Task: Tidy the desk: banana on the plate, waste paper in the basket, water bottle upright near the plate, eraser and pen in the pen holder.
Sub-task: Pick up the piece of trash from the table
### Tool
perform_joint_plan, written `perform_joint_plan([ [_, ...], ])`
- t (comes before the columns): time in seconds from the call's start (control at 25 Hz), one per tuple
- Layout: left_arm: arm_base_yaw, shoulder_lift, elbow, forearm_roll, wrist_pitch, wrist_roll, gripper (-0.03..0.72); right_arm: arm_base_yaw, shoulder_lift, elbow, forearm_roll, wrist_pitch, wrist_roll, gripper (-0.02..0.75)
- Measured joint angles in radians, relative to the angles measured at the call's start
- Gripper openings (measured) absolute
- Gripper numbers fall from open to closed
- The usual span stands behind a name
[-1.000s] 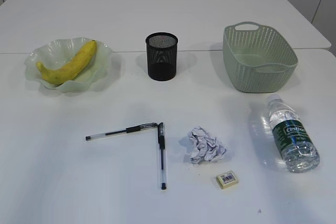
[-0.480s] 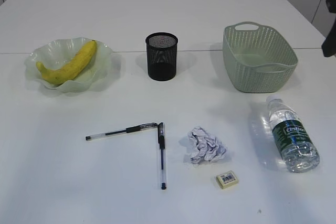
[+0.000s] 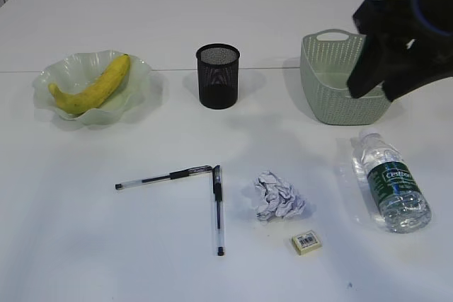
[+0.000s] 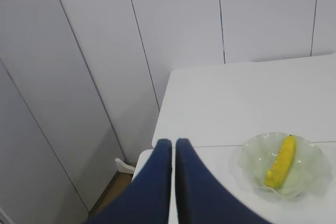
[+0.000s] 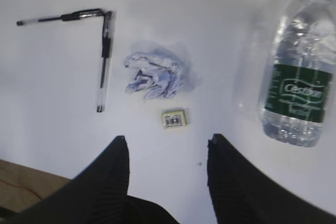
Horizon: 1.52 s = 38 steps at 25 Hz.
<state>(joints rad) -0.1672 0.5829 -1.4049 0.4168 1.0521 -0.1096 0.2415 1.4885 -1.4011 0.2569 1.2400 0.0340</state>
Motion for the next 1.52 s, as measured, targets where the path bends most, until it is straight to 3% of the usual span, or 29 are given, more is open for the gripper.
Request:
perform_joint_plan([
  [0.16, 0.0, 0.0, 0.014, 0.002, 0.0, 0.0, -0.016, 0.098, 0.049, 0.0, -0.01, 0.0, 0.02, 0.375],
  [0.36, 0.0, 0.0, 0.014, 0.007, -0.006, 0.0, -0.016, 0.141, 0.144, 0.0, -0.056, 0.0, 0.028, 0.396],
  [0.52, 0.0, 0.0, 0.014, 0.008, -0.007, 0.0, -0.016, 0.147, 0.227, 0.0, -0.092, -0.004, 0.03, 0.403],
  [1.0, 0.0, 0.0, 0.014, 0.008, -0.007, 0.0, -0.016, 0.15, 0.396, -0.002, 0.012, -0.064, 0.03, 0.403],
  [1.52, 0.0, 0.0, 0.014, 0.008, -0.007, 0.0, -0.016, 0.15, 0.443, -0.004, 0.015, -0.218, -0.252, 0.403],
])
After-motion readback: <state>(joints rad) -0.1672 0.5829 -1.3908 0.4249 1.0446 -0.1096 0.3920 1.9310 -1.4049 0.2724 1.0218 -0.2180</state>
